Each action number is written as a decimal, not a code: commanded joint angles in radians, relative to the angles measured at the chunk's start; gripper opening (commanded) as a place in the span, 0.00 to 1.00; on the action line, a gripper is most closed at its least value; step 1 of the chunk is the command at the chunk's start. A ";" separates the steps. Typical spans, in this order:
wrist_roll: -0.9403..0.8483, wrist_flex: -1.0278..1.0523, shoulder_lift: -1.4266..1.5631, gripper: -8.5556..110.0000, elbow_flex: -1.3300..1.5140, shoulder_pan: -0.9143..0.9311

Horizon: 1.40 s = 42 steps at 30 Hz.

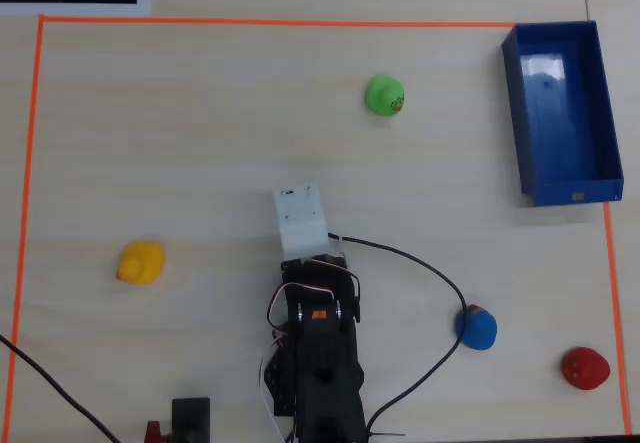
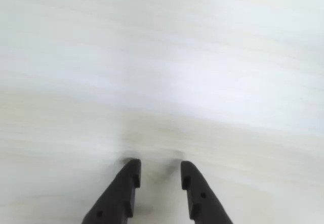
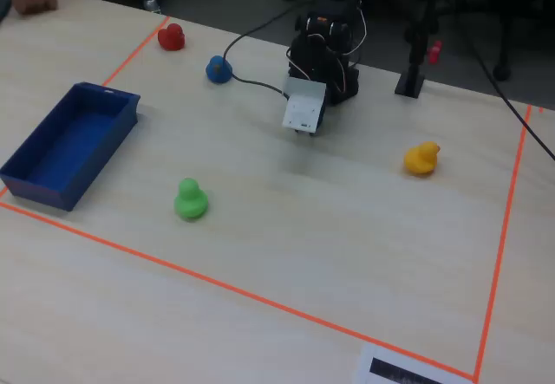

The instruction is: Grasp red duck and put it into box.

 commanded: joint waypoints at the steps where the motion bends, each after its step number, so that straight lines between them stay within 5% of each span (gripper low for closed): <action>1: 0.005 0.031 0.000 0.15 -0.008 0.003; 42: 0.005 0.031 0.000 0.15 -0.008 0.003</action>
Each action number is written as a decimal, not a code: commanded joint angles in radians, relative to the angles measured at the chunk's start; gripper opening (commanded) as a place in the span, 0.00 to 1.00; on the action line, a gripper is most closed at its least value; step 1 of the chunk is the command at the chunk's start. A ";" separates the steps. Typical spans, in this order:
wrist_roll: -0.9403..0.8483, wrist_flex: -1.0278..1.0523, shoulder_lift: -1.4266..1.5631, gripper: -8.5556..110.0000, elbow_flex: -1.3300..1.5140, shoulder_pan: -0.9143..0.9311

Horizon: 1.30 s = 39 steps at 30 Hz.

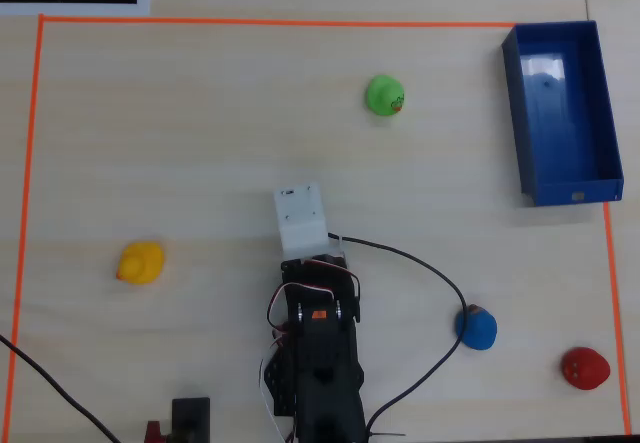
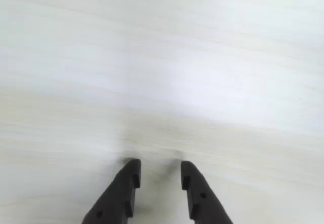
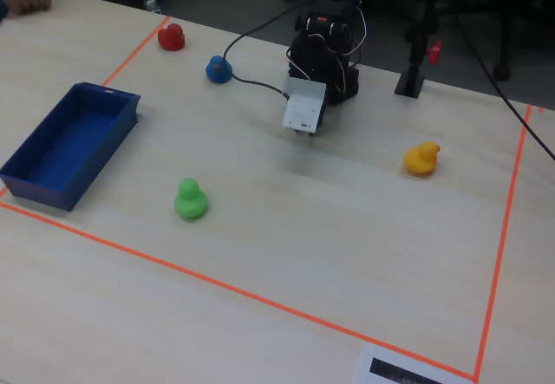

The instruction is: Grasp red duck and put it into box.

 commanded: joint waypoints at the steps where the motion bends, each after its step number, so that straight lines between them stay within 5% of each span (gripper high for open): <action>1: 0.005 0.031 0.000 0.15 -0.008 0.003; 39: 0.029 0.032 0.000 0.15 -0.008 0.014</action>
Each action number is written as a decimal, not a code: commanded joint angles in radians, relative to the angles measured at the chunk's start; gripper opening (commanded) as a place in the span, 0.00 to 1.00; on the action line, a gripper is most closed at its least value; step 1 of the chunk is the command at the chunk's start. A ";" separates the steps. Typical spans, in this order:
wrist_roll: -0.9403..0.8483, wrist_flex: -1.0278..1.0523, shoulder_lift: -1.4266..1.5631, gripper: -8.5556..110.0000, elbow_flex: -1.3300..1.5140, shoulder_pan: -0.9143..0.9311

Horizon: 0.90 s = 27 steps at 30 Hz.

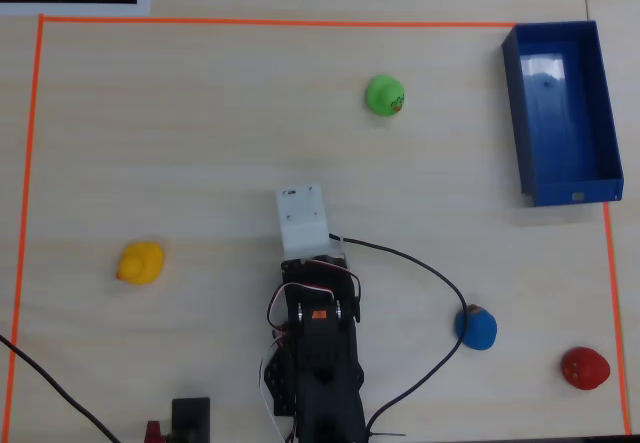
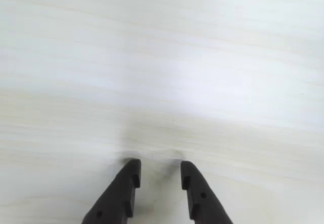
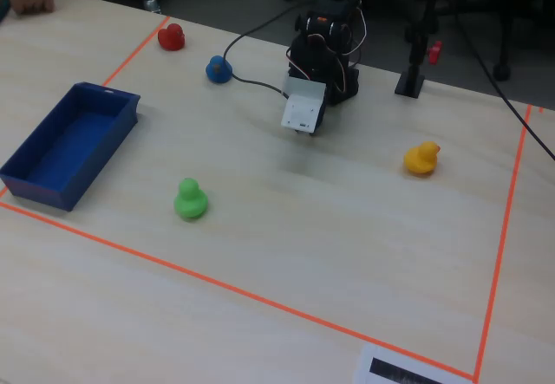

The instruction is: Grasp red duck and put it into box.

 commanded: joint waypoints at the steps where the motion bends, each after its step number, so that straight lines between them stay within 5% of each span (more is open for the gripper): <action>1: 0.000 0.021 -0.002 0.15 -0.008 0.029; 16: -0.012 0.103 -0.457 0.19 -0.658 0.169; 21: 0.058 0.110 -0.641 0.08 -0.945 0.238; 27: 0.032 0.141 -0.856 0.07 -1.298 0.408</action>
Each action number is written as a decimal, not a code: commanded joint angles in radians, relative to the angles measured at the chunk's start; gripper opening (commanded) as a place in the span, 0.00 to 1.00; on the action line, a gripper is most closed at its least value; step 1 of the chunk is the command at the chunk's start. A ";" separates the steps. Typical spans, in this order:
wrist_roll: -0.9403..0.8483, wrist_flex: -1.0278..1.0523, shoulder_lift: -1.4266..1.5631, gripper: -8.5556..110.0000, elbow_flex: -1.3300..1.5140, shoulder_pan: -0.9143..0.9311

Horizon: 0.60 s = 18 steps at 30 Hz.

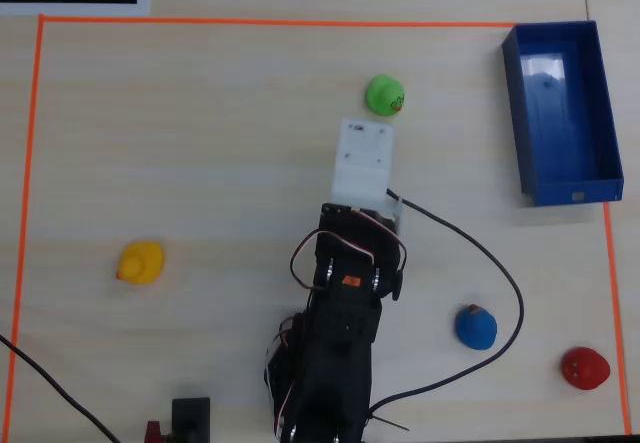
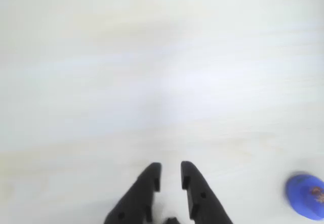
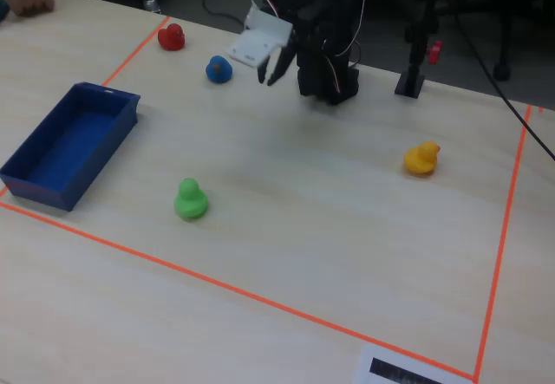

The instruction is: Grasp red duck and put it into box.

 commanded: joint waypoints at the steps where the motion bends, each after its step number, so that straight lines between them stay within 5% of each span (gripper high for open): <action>1: -0.041 0.029 -0.133 0.07 -0.299 0.144; 18: -0.242 -0.118 -0.439 0.07 -0.597 0.999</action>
